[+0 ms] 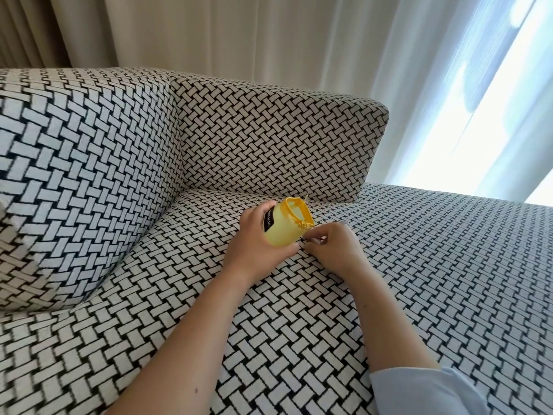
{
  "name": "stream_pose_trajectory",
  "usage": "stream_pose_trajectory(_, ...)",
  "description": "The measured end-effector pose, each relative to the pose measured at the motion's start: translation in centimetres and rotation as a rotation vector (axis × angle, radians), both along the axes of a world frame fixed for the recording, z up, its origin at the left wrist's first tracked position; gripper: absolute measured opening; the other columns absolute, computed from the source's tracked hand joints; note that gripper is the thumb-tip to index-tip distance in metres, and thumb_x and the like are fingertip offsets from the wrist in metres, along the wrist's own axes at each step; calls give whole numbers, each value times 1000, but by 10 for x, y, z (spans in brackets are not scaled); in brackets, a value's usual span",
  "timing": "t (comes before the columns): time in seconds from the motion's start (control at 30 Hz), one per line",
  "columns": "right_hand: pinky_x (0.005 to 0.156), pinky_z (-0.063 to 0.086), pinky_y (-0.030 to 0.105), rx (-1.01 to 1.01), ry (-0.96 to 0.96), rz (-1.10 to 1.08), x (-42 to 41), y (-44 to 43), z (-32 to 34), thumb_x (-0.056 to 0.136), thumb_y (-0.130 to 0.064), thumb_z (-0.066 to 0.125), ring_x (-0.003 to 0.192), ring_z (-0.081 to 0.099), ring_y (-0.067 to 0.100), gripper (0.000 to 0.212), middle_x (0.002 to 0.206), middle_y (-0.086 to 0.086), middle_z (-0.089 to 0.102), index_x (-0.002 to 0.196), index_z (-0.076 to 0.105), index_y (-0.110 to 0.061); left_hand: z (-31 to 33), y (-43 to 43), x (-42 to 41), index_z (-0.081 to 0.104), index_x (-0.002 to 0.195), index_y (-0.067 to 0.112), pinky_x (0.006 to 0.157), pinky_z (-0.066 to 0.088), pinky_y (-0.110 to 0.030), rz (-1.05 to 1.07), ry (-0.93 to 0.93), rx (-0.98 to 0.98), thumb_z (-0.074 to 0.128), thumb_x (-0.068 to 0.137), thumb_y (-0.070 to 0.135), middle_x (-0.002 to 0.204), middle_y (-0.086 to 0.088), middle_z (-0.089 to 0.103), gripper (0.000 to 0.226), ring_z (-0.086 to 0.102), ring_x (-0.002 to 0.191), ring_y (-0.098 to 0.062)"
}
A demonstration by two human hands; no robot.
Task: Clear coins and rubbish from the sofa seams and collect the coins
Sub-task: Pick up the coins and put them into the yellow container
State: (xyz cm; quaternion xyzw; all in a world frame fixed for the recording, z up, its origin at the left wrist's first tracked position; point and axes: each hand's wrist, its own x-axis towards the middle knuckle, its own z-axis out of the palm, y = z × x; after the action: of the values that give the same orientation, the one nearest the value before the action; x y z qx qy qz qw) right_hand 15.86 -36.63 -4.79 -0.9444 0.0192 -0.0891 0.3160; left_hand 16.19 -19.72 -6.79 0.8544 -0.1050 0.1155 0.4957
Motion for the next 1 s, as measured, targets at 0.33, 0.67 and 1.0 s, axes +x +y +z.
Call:
stream_pose_trajectory(0.33,56,35,18,-110,60,-47,2,-3,6,82,-23,73,82,51,8,13,90,-9,55,95,70,-25,1,0,-1,34,139,39,84,42,-27,2,1,17,81,68,43,132,15,33,85,44,102,-3)
stream_pose_trajectory(0.67,72,60,37,-118,52,-111,-6,-1,15,76,-29,80,74,67,19,19,87,-3,68,90,72,-20,1,0,-1,33,140,39,83,41,-27,3,8,19,80,67,44,133,16,32,87,43,103,-3)
stream_pose_trajectory(1.0,62,55,27,-55,-126,-199,-6,-3,5,78,-24,66,71,61,6,12,80,-11,67,88,72,-25,1,0,-1,33,139,40,77,39,-23,4,4,23,80,67,44,123,23,27,87,42,102,-1)
